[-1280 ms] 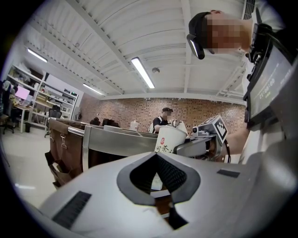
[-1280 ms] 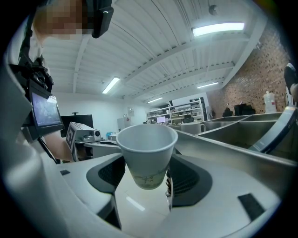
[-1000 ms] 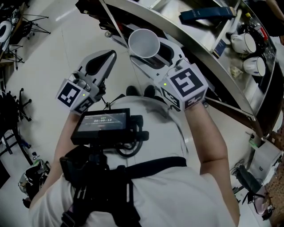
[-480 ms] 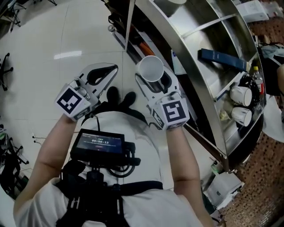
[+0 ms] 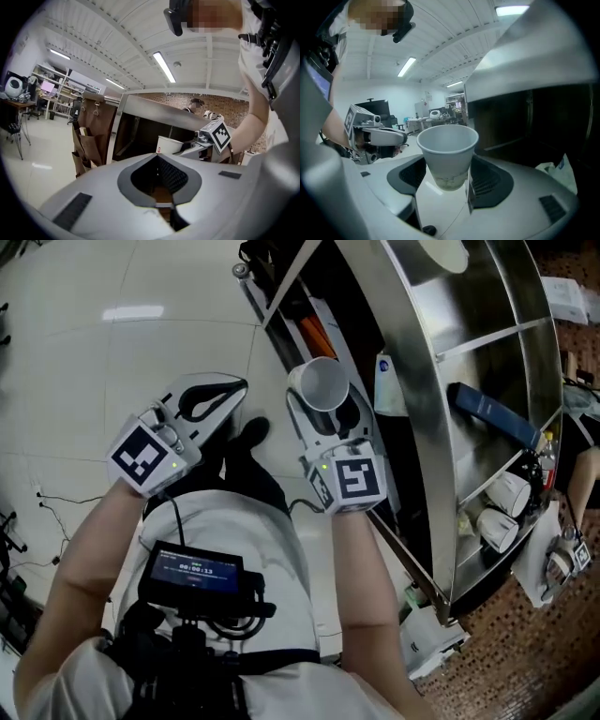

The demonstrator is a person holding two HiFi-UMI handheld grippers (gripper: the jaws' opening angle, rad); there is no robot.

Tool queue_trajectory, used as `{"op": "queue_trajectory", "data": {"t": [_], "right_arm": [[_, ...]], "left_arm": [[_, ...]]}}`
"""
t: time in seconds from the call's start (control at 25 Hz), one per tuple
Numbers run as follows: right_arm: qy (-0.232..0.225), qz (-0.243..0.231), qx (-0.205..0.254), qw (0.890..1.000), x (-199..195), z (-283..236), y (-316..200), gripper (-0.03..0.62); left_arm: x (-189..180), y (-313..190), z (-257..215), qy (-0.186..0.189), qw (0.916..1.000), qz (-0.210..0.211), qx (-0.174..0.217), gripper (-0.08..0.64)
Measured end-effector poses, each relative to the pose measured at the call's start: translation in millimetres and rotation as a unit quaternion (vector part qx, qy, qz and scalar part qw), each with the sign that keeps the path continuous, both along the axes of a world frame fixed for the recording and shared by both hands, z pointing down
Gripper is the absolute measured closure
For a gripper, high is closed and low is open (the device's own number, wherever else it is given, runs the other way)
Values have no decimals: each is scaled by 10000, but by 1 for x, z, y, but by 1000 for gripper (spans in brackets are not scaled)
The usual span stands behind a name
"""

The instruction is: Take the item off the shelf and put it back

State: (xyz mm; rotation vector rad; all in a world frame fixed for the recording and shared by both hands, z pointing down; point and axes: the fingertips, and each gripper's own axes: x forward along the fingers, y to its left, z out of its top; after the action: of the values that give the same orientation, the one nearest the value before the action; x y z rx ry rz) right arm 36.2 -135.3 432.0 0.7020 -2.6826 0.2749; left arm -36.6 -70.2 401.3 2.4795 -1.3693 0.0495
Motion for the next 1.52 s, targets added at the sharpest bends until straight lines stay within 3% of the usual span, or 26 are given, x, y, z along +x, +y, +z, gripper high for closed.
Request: {"op": "queue_trajectory", "data": {"t": [0.16,0.36,0.68,1.08,1.52], "right_arm": [[289,289,-15,9992,7,25,-17,289],[399,609,-10,9973,8,46,-40,290],[635,1279,4,9898,10,61,-116,288],[759,1972,75,9774,22,85,-164,285],[837,2338,-26,9687,34,94,-195,278]], "left_arm": [[2,-1,16,47,10000,-42,-1,558],[16,10,44,-355,9988,245,-242,558],[34,19,45,-232,9988,394,-198,558],[15,29,54,-79,9993,39,-369,558],[16,35,57,-123,9989,16,-447,558]]}}
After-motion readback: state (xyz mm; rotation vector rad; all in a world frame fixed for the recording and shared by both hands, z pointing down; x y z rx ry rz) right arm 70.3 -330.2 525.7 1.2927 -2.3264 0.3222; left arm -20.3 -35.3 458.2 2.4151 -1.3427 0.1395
